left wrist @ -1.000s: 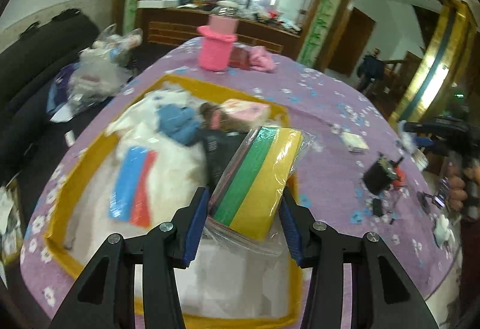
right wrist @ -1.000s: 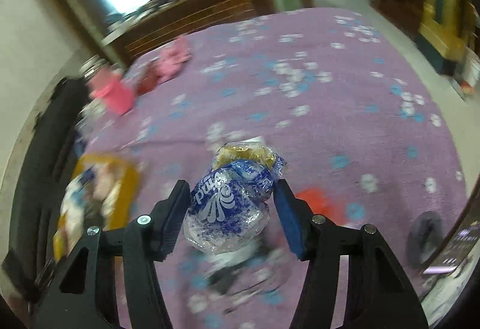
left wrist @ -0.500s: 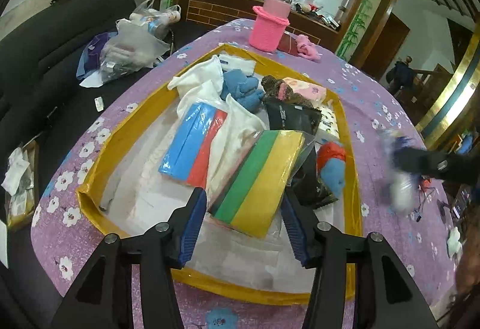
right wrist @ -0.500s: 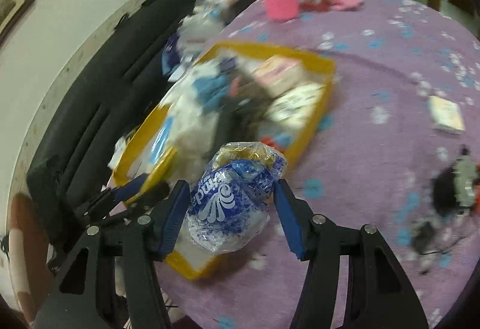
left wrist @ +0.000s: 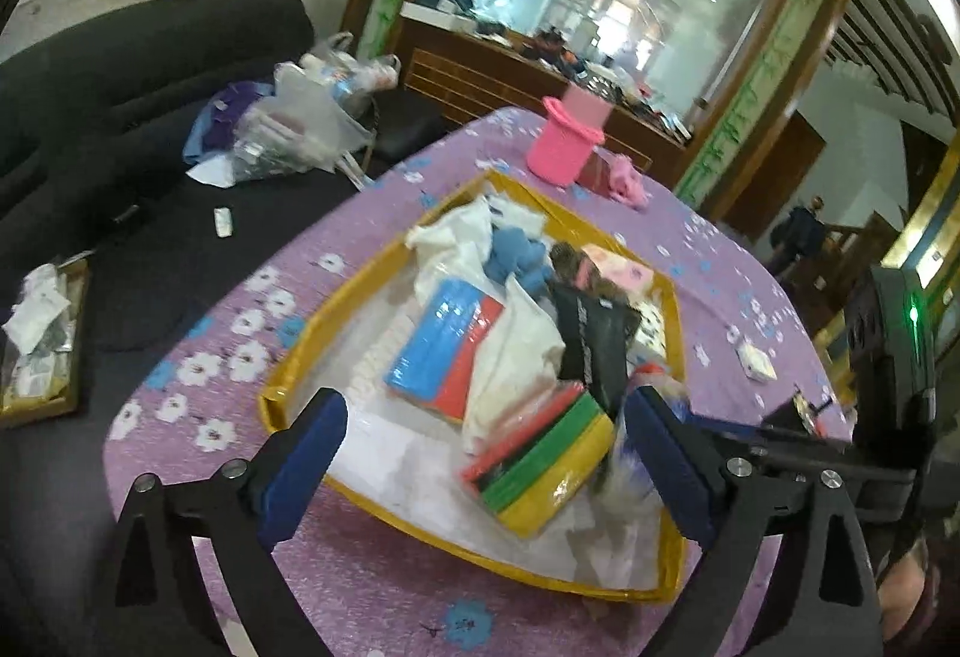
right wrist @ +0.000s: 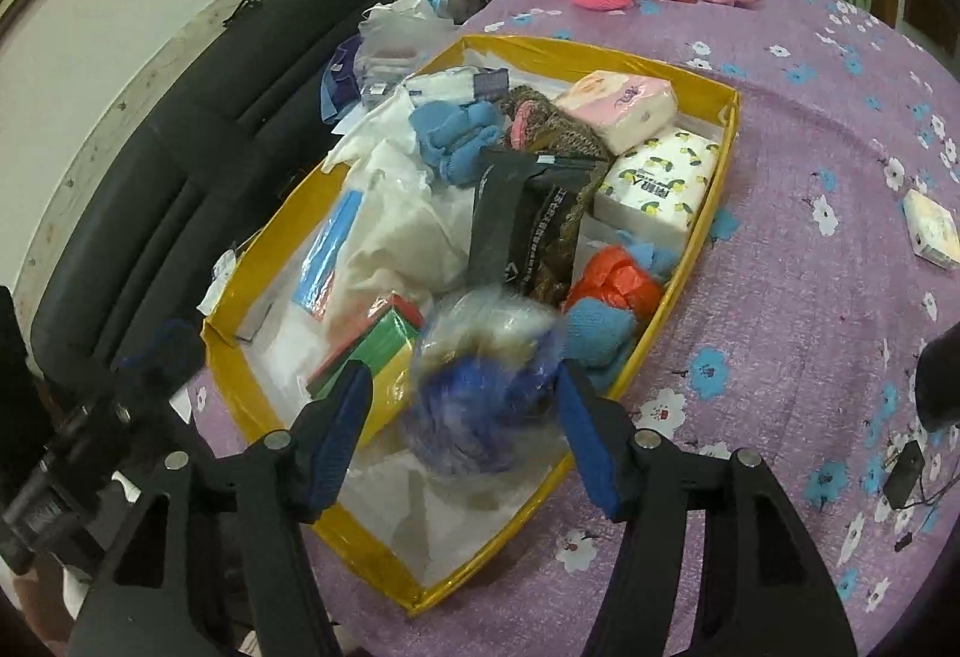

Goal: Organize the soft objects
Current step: 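Open both grippers to release the items in the tray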

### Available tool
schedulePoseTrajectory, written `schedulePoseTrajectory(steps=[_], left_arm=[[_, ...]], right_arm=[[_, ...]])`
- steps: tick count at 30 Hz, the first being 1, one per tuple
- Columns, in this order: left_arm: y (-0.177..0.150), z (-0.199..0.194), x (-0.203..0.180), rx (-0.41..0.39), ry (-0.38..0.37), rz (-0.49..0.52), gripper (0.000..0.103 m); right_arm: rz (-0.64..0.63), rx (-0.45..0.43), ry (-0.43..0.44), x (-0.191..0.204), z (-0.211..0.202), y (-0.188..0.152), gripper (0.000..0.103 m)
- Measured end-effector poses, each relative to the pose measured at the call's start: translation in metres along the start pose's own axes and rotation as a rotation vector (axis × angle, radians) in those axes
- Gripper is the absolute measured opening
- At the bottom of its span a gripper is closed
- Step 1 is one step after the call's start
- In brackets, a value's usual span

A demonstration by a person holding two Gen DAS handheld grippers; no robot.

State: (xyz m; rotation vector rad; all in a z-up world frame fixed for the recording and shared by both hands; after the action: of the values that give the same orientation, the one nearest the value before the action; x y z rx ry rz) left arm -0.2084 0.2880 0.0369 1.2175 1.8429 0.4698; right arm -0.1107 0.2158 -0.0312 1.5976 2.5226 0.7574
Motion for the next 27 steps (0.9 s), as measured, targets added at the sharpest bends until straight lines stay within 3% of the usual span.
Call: schedulePoseTrajectory(steps=[7, 14, 27], left_arm=[[0.006, -0.008, -0.004, -0.062, 0.185, 0.073, 0.100], [0.004, -0.014, -0.025, -0.094, 0.315, 0.173, 0.100], [-0.008, 0.004, -0.066, -0.033, 0.337, 0.279, 0.100]], right_arm=[[-0.109, -0.067, -0.031, 0.008, -0.011, -0.002, 0.067], [-0.094, -0.131, -0.013, 0.000, -0.034, -0.002, 0.067], [-0.006, -0.161, -0.039, -0.061, -0.056, -0.018, 0.067]])
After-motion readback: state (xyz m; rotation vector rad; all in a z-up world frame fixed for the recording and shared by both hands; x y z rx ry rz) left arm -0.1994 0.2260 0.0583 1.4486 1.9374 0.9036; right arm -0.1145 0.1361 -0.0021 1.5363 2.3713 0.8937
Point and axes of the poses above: each gripper's, at about its wrist camera, not at the fingertips, and z roughly the way its jaws point, x to its left, y to its top, the point moved 10 cm from there along z, roughly the way its jaws point, and after that the axes turned 8 degrees about -y, right-handed, at the moved point
